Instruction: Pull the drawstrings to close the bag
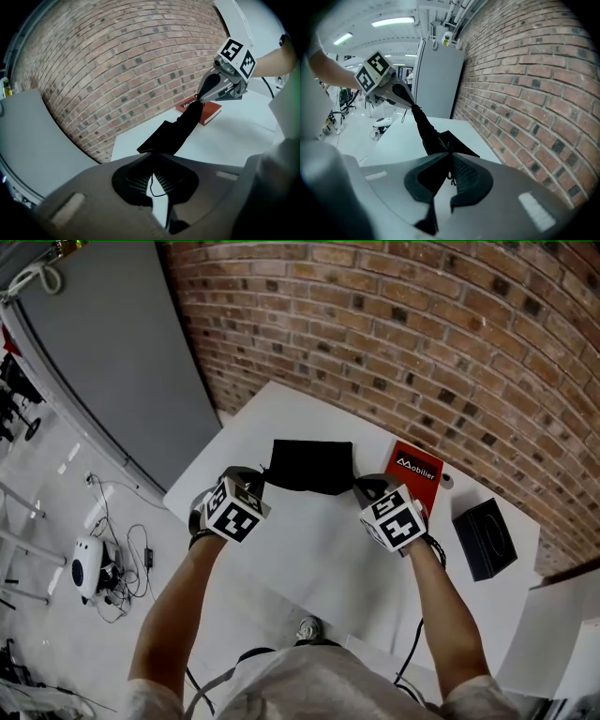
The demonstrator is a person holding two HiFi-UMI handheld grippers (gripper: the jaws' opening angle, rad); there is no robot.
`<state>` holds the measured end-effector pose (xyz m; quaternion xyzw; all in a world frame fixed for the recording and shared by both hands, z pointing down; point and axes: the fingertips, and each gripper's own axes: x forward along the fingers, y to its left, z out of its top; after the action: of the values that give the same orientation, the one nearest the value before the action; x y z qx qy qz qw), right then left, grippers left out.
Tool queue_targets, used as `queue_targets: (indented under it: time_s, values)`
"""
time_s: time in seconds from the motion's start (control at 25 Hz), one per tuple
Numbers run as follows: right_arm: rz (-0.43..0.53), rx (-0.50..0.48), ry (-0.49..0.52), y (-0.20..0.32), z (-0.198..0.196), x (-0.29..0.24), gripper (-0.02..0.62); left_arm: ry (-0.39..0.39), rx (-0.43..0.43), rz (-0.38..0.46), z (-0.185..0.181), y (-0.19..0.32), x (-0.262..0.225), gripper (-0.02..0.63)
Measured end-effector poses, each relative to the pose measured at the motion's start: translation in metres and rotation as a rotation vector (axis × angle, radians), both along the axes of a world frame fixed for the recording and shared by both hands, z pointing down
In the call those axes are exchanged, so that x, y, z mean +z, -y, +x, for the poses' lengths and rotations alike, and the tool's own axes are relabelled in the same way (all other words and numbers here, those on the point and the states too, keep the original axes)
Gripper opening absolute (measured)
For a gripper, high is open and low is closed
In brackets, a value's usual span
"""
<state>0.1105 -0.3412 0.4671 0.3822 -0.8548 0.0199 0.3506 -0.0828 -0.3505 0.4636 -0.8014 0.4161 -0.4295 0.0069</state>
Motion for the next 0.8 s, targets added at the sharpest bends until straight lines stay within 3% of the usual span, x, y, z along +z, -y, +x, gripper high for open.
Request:
queue_targets:
  time_s: [0.8]
  values:
    - [0.181,0.034,-0.004,0.039,-0.013,-0.079,0.021,-0.022,0.024,0.202,-0.013,0.043,-0.079,0.008]
